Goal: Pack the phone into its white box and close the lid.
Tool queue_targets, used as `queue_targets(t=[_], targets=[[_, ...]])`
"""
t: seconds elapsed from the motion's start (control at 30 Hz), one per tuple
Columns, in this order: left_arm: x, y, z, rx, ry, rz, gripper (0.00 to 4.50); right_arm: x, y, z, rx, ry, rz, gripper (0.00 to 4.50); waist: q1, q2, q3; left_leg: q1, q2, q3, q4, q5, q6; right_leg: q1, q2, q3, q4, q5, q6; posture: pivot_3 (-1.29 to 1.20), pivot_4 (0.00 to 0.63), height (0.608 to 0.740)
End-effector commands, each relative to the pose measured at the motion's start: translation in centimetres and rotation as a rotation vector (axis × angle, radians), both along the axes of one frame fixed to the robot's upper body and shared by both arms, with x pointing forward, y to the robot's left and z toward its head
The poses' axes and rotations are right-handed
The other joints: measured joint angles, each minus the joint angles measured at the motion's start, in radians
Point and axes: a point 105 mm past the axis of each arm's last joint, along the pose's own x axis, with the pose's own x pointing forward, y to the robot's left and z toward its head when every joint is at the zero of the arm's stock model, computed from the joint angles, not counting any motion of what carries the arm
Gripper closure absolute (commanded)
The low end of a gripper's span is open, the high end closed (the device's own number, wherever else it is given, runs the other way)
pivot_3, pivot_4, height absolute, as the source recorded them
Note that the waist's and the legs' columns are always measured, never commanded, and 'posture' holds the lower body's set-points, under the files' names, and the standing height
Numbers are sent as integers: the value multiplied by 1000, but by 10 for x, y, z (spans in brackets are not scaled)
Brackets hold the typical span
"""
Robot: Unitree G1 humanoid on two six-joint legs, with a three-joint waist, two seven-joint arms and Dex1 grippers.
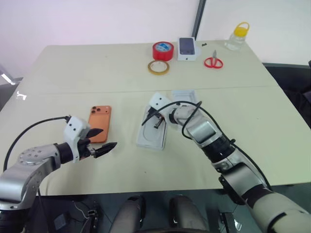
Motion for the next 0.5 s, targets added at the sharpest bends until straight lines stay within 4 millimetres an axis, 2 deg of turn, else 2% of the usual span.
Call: queue_targets(t=[0.03,0.17,0.33,0.4,0.5], targets=[[0,1,14,2,-62,4,42,-4,-4,5,-42,-36,40,4444,0,0,0,0,0,0,0,0,0,0,0,0,0,0,0,0,150,740],[1,-3,13,-7,-62,-1,42,-6,-13,8,-100,-72,59,4444,-1,0,0,0,0,0,0,0,0,0,0,0,0,0,0,0,150,740],[3,-10,13,-23,-63,-17,42,-18,3,27,-25,-118,162,4444,-4,0,0,0,0,0,0,0,0,0,0,0,0,0,0,0,150,740],[3,-11,14,-28,-65,-21,42,-34,14,35,27,-115,264,4444,-2,0,0,0,0,0,0,0,0,0,0,0,0,0,0,0,150,740],[4,-11,14,-30,-65,-19,42,-58,20,33,52,-54,376,4444,-1,0,0,0,0,0,0,0,0,0,0,0,0,0,0,0,150,740]])
